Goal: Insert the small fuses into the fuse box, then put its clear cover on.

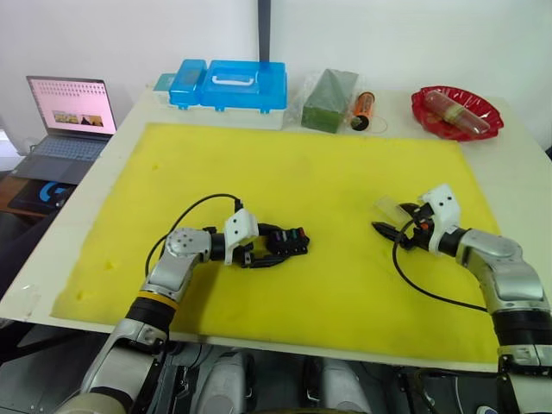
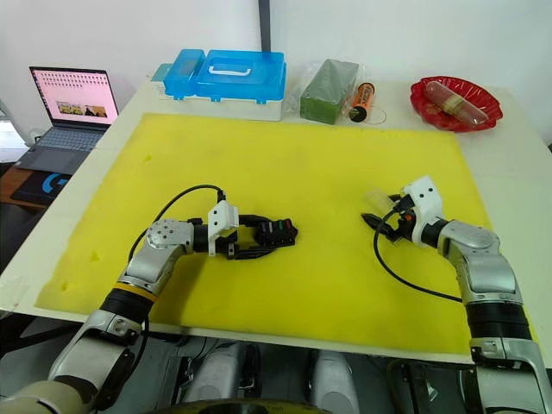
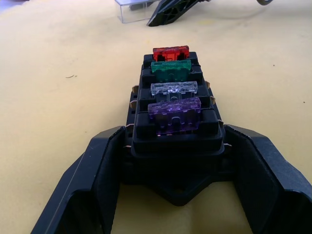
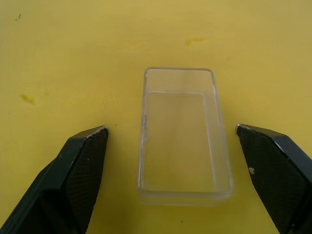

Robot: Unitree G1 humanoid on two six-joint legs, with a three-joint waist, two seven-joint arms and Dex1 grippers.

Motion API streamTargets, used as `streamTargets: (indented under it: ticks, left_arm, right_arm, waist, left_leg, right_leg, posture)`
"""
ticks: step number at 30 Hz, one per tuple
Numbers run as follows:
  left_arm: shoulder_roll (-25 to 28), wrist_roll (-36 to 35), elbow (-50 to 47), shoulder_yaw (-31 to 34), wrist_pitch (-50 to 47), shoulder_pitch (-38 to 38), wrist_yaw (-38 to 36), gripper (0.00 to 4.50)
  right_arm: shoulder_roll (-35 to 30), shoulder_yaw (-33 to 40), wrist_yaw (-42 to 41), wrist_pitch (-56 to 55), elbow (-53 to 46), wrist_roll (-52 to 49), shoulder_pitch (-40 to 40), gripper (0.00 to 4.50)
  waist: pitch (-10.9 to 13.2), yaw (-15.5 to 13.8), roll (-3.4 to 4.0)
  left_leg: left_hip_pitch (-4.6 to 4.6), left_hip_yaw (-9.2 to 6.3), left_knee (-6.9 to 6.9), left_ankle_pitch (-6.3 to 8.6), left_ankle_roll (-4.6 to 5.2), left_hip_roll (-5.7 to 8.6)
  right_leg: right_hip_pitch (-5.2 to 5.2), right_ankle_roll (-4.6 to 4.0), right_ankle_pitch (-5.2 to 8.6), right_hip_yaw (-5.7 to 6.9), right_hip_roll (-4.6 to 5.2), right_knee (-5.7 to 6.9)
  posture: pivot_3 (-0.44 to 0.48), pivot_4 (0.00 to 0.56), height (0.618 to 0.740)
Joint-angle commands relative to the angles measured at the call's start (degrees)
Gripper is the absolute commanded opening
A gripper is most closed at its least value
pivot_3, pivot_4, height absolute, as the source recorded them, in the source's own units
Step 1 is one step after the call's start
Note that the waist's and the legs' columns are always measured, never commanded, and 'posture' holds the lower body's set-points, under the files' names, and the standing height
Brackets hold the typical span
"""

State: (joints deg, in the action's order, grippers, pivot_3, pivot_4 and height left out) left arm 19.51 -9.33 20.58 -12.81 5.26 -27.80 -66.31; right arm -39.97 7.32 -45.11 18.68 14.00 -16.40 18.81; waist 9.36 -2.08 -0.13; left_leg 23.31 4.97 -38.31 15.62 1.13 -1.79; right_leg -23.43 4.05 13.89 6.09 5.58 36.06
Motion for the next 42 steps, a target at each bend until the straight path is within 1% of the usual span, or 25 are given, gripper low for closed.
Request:
streamTargets:
  ticks: [1, 3, 5, 6, 8, 12, 13, 15, 18, 20, 23, 28, 33, 42]
  left_arm:
    - [-0.48, 0.04, -0.13, -1.45, -0.3, 0.39, -1.19, 2.82]
    - [-0.61, 0.05, 0.01, -1.47, -0.23, 0.38, -1.19, 2.82]
    - [-0.78, 0.06, 0.24, -1.54, -0.08, 0.37, -1.27, 2.82]
    - [-0.83, 0.05, 0.32, -1.55, -0.05, 0.35, -1.34, 2.82]
    - [-0.92, 0.04, 0.34, -1.57, -0.02, 0.32, -1.41, 2.82]
    - [-0.96, -0.39, 0.54, -1.38, 0.18, 0.16, -2.29, 2.82]
    - [-0.91, -1.01, 0.59, -1.21, 0.07, 0.06, -3.27, 2.82]
    - [-0.76, -2.15, 1.03, -0.87, -0.07, -0.36, -5.32, 2.82]
    - [-0.78, -2.96, 1.95, -0.71, 0.18, -1.0, -7.45, 2.82]
    - [-0.75, -3.12, 3.17, -0.93, 1.37, -1.73, -9.68, 2.82]
    - [-0.54, -3.38, 4.97, -1.07, 2.34, -2.78, -12.75, 2.82]
    - [-0.1, -2.29, 8.91, -0.98, 5.37, -4.53, -15.89, 2.82]
    - [-0.24, -1.91, 10.4, -0.75, 6.43, -5.41, -16.65, 2.82]
    - [-0.69, -1.93, 9.71, -0.99, 6.87, -4.67, -16.33, 2.82]
  right_arm:
    - [0.33, 1.66, -0.51, -1.68, -0.4, -0.72, 0.56, 3.51]
    - [0.02, 1.45, -0.85, -2.37, -0.65, -0.26, 0.08, 2.88]
    - [-0.18, 1.69, -1.18, -2.76, -1.47, -0.4, -0.38, 2.11]
    - [-0.18, 1.95, -1.27, -2.69, -1.98, -0.74, -0.5, 1.8]
    - [-0.5, 2.09, -1.72, -2.47, -3.33, -1.03, -0.84, 1.82]
    - [-2.48, 1.17, -4.19, 2.72, -14.03, -3.34, -2.21, 1.82]
    - [-3.41, 0.44, -5.02, 6.14, -18.63, -4.94, -2.18, 1.82]
    - [-4.98, -1.67, -7.09, 12.75, -27.4, -8.78, -1.16, 1.82]
    - [-5.09, -4.12, -7.88, 18.3, -33.97, -12.24, 1.5, 1.82]
    - [-4.3, -7.47, -8.78, 20.96, -37.26, -13.77, 4.31, 1.82]
    - [-2.86, -12.13, -9.56, 22.2, -38.86, -13.71, 7.03, 1.82]
    - [-0.95, -17.24, -9.6, 21.08, -38.25, -11.52, 7.95, 1.82]
    - [1.32, -19.15, -8.97, 20.07, -36.67, -10.11, 8.72, 1.82]
    - [2.48, -21.79, -9.78, 18.37, -35.34, -7.82, 8.36, 1.82]
  waist:
    - [0.0, -0.01, 0.0]
    - [0.0, -0.04, 0.0]
    - [0.0, -0.06, 0.0]
    - [0.0, -0.07, 0.0]
    - [0.0, -0.07, 0.0]
    - [0.0, -0.02, 0.02]
    - [0.0, -0.02, 0.02]
    - [0.0, -0.01, 0.04]
    - [0.0, -0.02, 0.03]
    - [0.0, 0.0, 0.03]
    - [0.01, -0.06, 0.02]
    - [0.01, -0.01, 0.0]
    - [0.01, 0.07, 0.0]
    - [0.01, 0.12, 0.0]
  left_leg:
    - [0.0, 0.0, 0.0, 0.0, 0.0, 0.0]
    - [0.0, -0.01, 0.0, 0.0, 0.0, 0.0]
    - [0.0, 0.0, 0.0, 0.0, 0.0, 0.0]
    - [0.0, 0.0, 0.0, 0.0, 0.0, 0.0]
    - [0.0, 0.0, 0.0, 0.0, 0.0, 0.0]
    - [0.01, 0.0, 0.01, 0.0, 0.0, -0.01]
    - [0.01, 0.0, 0.01, 0.0, 0.0, -0.02]
    - [0.01, -0.01, 0.01, 0.0, 0.0, -0.02]
    - [0.01, -0.05, 0.01, 0.0, 0.0, -0.04]
    - [0.02, -0.05, 0.01, 0.0, 0.0, -0.04]
    - [0.05, -0.07, 0.01, 0.01, 0.0, -0.03]
    - [0.08, -0.05, 0.0, 0.01, 0.01, -0.02]
    - [0.07, -0.06, 0.0, 0.01, 0.01, -0.03]
    - [0.07, -0.06, 0.0, 0.01, 0.01, -0.03]
  right_leg:
    - [0.0, 0.0, 0.0, 0.0, 0.0, 0.0]
    - [0.0, 0.0, 0.0, 0.0, 0.0, 0.01]
    - [0.0, 0.0, 0.0, 0.0, 0.0, 0.01]
    - [0.0, 0.0, 0.0, 0.0, 0.0, 0.01]
    - [0.0, 0.0, 0.0, 0.0, 0.0, 0.01]
    - [-0.02, 0.0, 0.0, 0.0, 0.0, 0.01]
    - [-0.02, 0.0, 0.0, 0.0, 0.0, 0.02]
    - [-0.04, 0.0, 0.0, 0.0, 0.01, 0.03]
    - [-0.05, -0.01, 0.0, 0.03, 0.0, 0.02]
    - [-0.05, -0.02, 0.01, 0.04, 0.01, 0.02]
    - [-0.07, -0.03, 0.01, 0.06, 0.01, 0.0]
    - [-0.09, -0.03, 0.01, 0.08, 0.02, 0.0]
    - [-0.1, -0.03, 0.0, 0.09, 0.0, 0.04]
    - [-0.1, -0.02, 0.0, 0.1, 0.0, 0.05]
  posture:
    - [0.0, 0.15, 0.74]
    - [0.0, 0.15, 0.74]
    - [0.0, 0.15, 0.74]
    - [0.0, 0.15, 0.74]
    - [0.0, 0.15, 0.74]
    - [0.0, 0.15, 0.74]
    - [0.0, 0.15, 0.74]
    - [0.0, 0.15, 0.74]
    - [0.0, 0.15, 0.74]
    - [0.0, 0.15, 0.74]
    - [0.0, 0.15, 0.74]
    - [0.0, 0.15, 0.74]
    - [0.0, 0.15, 0.74]
    - [0.0, 0.15, 0.74]
